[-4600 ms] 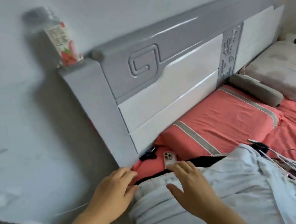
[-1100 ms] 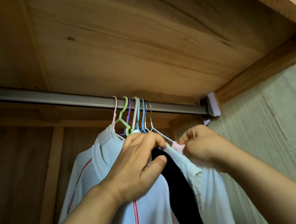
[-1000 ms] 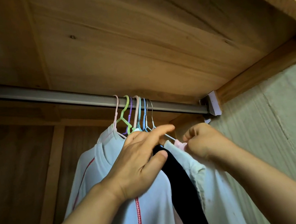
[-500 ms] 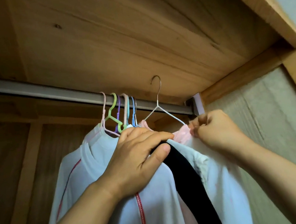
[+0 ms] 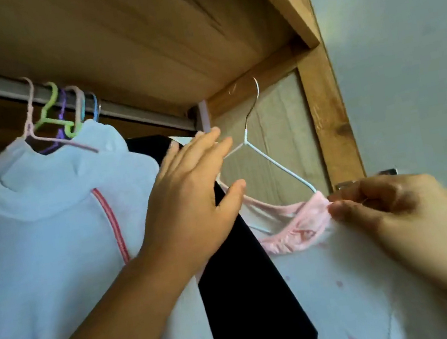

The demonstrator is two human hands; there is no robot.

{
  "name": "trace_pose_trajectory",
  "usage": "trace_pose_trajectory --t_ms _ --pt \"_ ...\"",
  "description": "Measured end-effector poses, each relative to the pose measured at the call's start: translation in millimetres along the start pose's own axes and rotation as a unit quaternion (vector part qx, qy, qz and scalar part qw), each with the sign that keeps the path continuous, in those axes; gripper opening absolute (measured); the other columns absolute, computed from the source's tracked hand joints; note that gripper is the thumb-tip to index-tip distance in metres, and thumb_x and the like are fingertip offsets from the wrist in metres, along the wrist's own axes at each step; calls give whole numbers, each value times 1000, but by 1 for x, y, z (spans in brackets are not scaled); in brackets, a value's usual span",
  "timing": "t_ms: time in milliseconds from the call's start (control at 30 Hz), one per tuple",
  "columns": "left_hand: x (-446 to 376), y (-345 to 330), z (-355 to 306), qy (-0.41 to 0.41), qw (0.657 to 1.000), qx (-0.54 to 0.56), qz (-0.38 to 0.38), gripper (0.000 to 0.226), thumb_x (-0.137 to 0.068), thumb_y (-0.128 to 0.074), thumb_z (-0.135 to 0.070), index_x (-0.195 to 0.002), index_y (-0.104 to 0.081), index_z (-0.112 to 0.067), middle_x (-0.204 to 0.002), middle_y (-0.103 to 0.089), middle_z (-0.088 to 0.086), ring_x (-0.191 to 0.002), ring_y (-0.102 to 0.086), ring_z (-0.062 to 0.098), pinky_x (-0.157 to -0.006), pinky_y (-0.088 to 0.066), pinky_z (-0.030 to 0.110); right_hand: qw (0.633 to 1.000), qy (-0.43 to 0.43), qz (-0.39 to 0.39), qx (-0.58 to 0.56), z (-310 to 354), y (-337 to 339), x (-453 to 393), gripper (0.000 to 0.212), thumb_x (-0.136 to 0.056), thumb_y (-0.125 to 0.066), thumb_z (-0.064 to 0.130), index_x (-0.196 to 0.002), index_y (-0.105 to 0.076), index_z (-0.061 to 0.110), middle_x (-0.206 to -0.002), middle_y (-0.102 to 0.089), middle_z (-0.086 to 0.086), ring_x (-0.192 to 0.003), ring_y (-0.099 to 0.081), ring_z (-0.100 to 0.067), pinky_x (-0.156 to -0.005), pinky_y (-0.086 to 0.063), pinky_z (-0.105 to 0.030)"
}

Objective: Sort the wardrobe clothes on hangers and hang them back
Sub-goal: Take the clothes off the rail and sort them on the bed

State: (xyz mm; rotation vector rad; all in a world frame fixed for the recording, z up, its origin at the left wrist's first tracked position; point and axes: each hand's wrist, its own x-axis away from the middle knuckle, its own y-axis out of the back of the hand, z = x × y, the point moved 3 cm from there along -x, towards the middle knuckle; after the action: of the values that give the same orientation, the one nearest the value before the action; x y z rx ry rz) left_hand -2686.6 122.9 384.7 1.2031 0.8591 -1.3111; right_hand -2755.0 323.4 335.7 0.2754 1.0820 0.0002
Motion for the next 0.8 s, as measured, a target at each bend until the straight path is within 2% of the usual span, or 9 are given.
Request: trace_pose_trajectory --t_ms 67,200,267,333,400,467,533,633,800 --pt "11 -17 -26 17 996 81 28 56 -84 -54 -34 -136 -49 -15 -143 -45 -3 -128 -37 5 -104 -22 9 999 -22 4 25 -11 17 29 13 -76 -73 19 -65 -74 27 -59 -67 7 -67 -61 -8 -56 -42 -16" --pt "41 -47 -79 99 966 218 94 72 -87 -65 -28 -147 -28 -15 -144 -37 -6 -125 -26 -11 -96 -13 -8 996 -62 32 59 -27 47 90 7 -77 -68 43 -78 -66 50 -64 -67 13 -71 -61 -7 -63 -44 -20" --pt "64 -62 -101 144 947 256 127 82 -85 -65 -40 -150 -19 -18 -147 -36 -5 -128 -26 -8 -99 -14 -4 991 -93 43 85 -31 63 126 10 -74 -61 54 -83 -61 57 -68 -66 22 -73 -63 -4 -63 -47 -21" --pt "90 -72 -120 175 932 277 157 78 -82 -56 -54 -147 -28 -21 -132 -54 -8 -128 -43 9 -109 -28 18 983 -124 63 117 -33 77 163 14 -74 -56 58 -87 -55 62 -68 -65 27 -70 -64 -3 -61 -49 -22" --pt "118 -80 -134 169 923 295 182 55 -83 -44 -56 -125 -55 -22 -92 -64 -17 -100 -62 15 -95 -47 36 976 -156 62 137 -37 90 197 14 -75 -55 55 -87 -53 62 -67 -63 27 -70 -61 -2 -61 -48 -19" --pt "147 -86 -152 180 899 344 203 38 -86 -39 -52 -89 -60 -21 -66 -57 -3 -68 -60 12 -67 -50 30 970 -172 76 157 -40 103 229 9 -80 -53 52 -87 -54 58 -63 -60 26 -65 -58 -6 -60 -45 -20" --pt "175 -88 -168 201 876 381 215 36 -87 -36 -50 -74 -54 -21 -64 -54 0 -56 -52 12 -53 -40 19 950 -205 128 196 -38 114 256 10 -84 -46 57 -90 -53 54 -64 -58 22 -72 -57 -8 -63 -42 -18" --pt "215 -88 -203 245 837 423 245 40 -85 -36 -53 -71 -53 -20 -56 -50 -8 -52 -47 5 -49 -33 10 915 -239 200 257 -35 140 291 31 -83 -41 63 -105 -54 46 -94 -60 21 -96 -54 -1 -75 -40 -14" --pt "252 -75 -265 201 823 465 256 43 -91 -37 -56 -72 -51 -21 -55 -45 -12 -49 -39 1 -48 -30 13 874 -316 230 288 -33 173 335 35 -79 -53 62 -108 -61 44 -93 -56 28 -85 -53 3 -74 -42 -14"
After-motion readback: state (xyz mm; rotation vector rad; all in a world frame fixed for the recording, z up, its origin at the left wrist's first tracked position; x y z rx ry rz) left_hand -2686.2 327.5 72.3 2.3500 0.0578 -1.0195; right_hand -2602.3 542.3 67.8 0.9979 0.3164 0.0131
